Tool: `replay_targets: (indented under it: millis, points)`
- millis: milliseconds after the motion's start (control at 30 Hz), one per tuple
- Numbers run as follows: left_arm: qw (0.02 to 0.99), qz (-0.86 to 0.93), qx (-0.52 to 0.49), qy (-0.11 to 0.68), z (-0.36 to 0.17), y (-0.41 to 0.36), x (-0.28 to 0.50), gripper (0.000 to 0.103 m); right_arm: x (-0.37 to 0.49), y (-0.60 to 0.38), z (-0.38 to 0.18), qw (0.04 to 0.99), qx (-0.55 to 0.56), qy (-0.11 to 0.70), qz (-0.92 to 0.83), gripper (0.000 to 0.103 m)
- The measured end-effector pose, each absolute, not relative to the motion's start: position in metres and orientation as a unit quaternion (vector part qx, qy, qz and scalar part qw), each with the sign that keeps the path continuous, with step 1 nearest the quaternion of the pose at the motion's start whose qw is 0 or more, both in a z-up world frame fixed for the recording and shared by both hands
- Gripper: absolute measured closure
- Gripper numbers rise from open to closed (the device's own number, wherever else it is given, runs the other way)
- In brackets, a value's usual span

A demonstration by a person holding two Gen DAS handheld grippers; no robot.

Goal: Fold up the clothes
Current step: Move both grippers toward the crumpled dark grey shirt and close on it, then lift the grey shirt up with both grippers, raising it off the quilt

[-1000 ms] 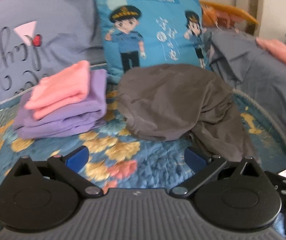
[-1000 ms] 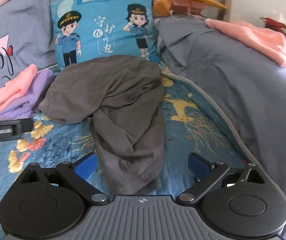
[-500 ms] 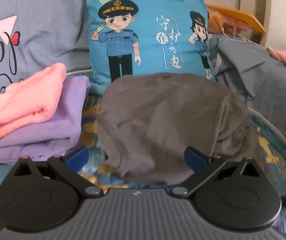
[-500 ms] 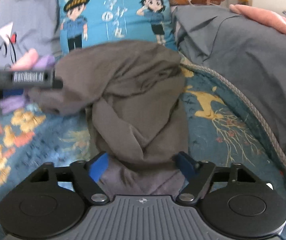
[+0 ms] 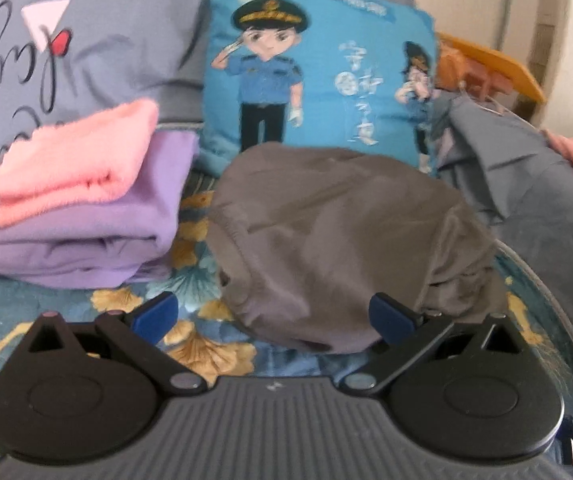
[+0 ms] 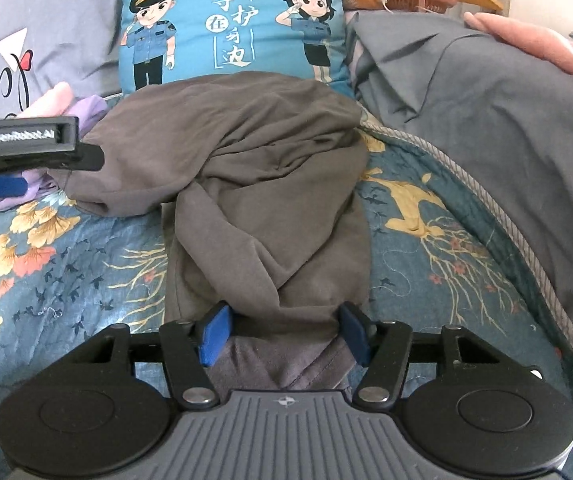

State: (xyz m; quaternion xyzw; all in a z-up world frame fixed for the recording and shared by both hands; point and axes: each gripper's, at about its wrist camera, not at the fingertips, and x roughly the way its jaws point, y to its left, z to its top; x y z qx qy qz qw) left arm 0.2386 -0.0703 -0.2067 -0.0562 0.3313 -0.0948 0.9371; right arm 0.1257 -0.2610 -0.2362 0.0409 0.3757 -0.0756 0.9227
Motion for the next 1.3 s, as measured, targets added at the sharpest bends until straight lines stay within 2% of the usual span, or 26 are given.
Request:
replay_targets:
  millis: [167, 300, 400, 467, 500, 533, 567, 600, 667, 700, 733, 767, 867, 1300]
  points:
    - [0.93, -0.111, -0.093, 0.337, -0.217, -0.066, 0.254, 0.002, 0.125, -0.261, -0.238, 0.924, 0.044, 0.373, -0.076, 0.043]
    - [0.931, -0.124, -0.082, 0.334, -0.214, -0.078, 0.261, 0.009, 0.125, -0.262, -0.239, 0.924, 0.044, 0.372, -0.075, 0.043]
    - [0.932, -0.123, -0.074, 0.333, -0.212, -0.088, 0.264, 0.017, 0.126, -0.264, -0.239, 0.924, 0.051, 0.373, -0.073, 0.045]
    - [0.933, -0.118, -0.066, 0.335, -0.212, -0.093, 0.268, 0.029, 0.126, -0.266, -0.239, 0.924, 0.055, 0.372, -0.07, 0.053]
    - [0.932, -0.116, -0.066, 0.336, -0.212, -0.093, 0.269, 0.044, 0.125, -0.267, -0.239, 0.924, 0.058, 0.371, -0.069, 0.055]
    - [0.931, -0.113, -0.068, 0.34, -0.212, -0.093, 0.27, 0.064, 0.125, -0.269, -0.239, 0.924, 0.064, 0.371, -0.068, 0.06]
    - [0.928, -0.111, -0.073, 0.347, -0.214, -0.092, 0.273, 0.073, 0.125, -0.27, -0.239, 0.924, 0.07, 0.371, -0.067, 0.065]
    - [0.926, -0.109, -0.077, 0.353, -0.215, -0.091, 0.275, 0.08, 0.125, -0.272, -0.239, 0.923, 0.075, 0.37, -0.068, 0.066]
    - [0.926, -0.104, -0.079, 0.354, -0.217, -0.091, 0.274, 0.084, 0.125, -0.274, -0.239, 0.923, 0.082, 0.37, -0.067, 0.073]
    - [0.926, -0.101, -0.079, 0.355, -0.218, -0.091, 0.274, 0.094, 0.125, -0.274, -0.239, 0.923, 0.084, 0.37, -0.066, 0.075]
    - [0.926, -0.101, -0.079, 0.356, -0.217, -0.092, 0.273, 0.097, 0.125, -0.274, -0.238, 0.923, 0.084, 0.37, -0.065, 0.081]
    - [0.927, -0.097, -0.078, 0.354, -0.216, -0.093, 0.271, 0.097, 0.125, -0.274, -0.238, 0.923, 0.083, 0.369, -0.063, 0.088]
    - [0.936, -0.079, -0.07, 0.335, -0.205, -0.093, 0.261, 0.098, 0.123, -0.275, -0.235, 0.924, 0.086, 0.368, -0.059, 0.094]
    - [0.95, -0.061, -0.065, 0.298, -0.157, -0.077, 0.241, 0.1, 0.094, -0.282, -0.207, 0.935, 0.081, 0.335, -0.083, 0.096]
